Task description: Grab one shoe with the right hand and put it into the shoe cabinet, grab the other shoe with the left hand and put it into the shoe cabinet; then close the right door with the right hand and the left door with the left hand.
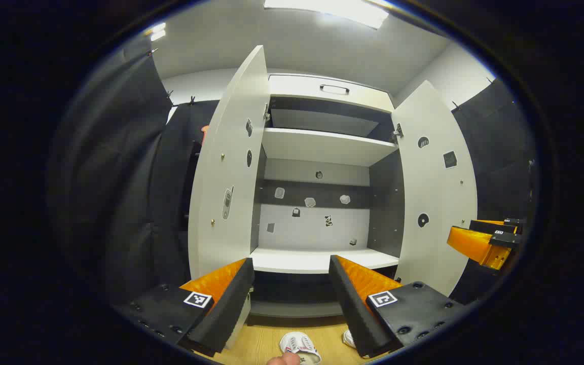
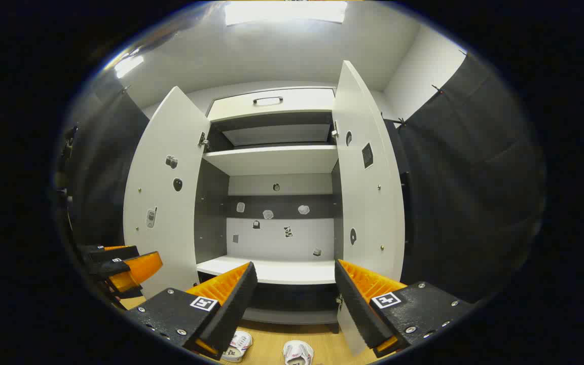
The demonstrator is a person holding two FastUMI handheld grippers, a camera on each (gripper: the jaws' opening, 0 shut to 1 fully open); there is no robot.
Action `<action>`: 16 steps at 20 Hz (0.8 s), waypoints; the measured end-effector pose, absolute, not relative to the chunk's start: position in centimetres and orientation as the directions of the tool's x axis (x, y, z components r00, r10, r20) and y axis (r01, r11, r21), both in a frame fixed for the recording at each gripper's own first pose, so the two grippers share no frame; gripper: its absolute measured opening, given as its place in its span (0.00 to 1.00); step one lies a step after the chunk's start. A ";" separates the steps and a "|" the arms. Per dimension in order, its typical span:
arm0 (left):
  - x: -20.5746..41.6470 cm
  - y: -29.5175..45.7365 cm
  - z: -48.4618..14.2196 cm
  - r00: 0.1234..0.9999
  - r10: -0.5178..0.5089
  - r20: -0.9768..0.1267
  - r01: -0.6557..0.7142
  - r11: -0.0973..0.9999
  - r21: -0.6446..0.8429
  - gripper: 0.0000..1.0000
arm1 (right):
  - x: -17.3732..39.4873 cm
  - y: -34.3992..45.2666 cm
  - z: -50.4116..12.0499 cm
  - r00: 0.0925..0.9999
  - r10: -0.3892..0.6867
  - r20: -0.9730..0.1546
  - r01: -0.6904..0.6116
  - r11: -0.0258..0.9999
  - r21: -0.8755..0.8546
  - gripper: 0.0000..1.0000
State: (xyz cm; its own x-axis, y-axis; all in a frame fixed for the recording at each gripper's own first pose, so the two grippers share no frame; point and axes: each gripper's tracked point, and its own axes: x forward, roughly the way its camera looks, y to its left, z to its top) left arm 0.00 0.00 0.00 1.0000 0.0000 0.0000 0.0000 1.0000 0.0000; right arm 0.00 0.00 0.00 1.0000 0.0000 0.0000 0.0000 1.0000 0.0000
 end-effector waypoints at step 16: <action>-0.3 0.9 -3.8 0.995 0.079 -0.064 -0.080 0.997 -0.009 0.96 | -0.5 -1.8 -3.6 0.998 0.006 -0.055 -0.007 1.000 -0.022 0.94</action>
State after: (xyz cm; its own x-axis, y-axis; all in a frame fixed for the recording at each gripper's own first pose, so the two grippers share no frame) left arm -0.30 0.95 -3.76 0.9948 0.0791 -0.0642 -0.0798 0.9968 -0.0089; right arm -0.52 -1.79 -3.64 0.9985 0.0058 -0.0549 -0.0070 0.9997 -0.0218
